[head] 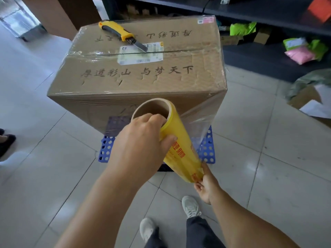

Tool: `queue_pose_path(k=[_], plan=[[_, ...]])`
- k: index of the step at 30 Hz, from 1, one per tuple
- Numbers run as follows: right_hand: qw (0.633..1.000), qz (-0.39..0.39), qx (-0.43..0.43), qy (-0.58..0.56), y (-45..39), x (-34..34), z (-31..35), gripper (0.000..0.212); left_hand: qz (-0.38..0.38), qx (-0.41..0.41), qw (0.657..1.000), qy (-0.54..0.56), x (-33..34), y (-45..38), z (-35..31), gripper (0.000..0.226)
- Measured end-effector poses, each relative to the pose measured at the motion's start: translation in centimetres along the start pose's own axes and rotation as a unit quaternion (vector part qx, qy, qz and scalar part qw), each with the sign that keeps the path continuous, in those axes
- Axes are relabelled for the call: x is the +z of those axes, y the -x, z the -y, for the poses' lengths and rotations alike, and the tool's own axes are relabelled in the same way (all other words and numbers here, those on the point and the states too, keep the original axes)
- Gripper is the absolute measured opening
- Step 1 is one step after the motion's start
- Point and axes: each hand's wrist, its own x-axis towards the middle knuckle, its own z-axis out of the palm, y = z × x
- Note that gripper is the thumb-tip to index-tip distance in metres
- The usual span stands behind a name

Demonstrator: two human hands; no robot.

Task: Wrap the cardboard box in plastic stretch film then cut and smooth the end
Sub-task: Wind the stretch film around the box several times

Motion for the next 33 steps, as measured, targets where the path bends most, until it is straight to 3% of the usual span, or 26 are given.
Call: queue_pose_path(k=[4,10,16,22,33], plan=[[0.998,-0.036,-0.025,-0.044,0.7,1.1,-1.1,0.075,0.018,0.06,0.998,-0.014,-0.4,-0.4,1.6,0.028],[0.984,-0.096,-0.067,-0.131,0.8,2.3,-3.6,0.048,0.061,0.139,0.988,-0.03,-1.2,-0.9,4.2,0.029],[0.98,-0.105,-0.056,-0.162,1.3,2.8,-7.0,0.034,0.073,0.166,0.982,-0.047,-2.2,-0.7,5.6,0.029],[0.977,-0.087,-0.047,-0.188,1.8,4.8,-9.4,0.058,0.072,0.173,0.981,-0.053,-2.8,0.3,6.0,0.034],[0.952,-0.142,-0.078,-0.258,2.6,8.1,-13.1,0.062,0.086,0.247,0.965,-0.034,-4.0,-0.4,10.7,0.04]])
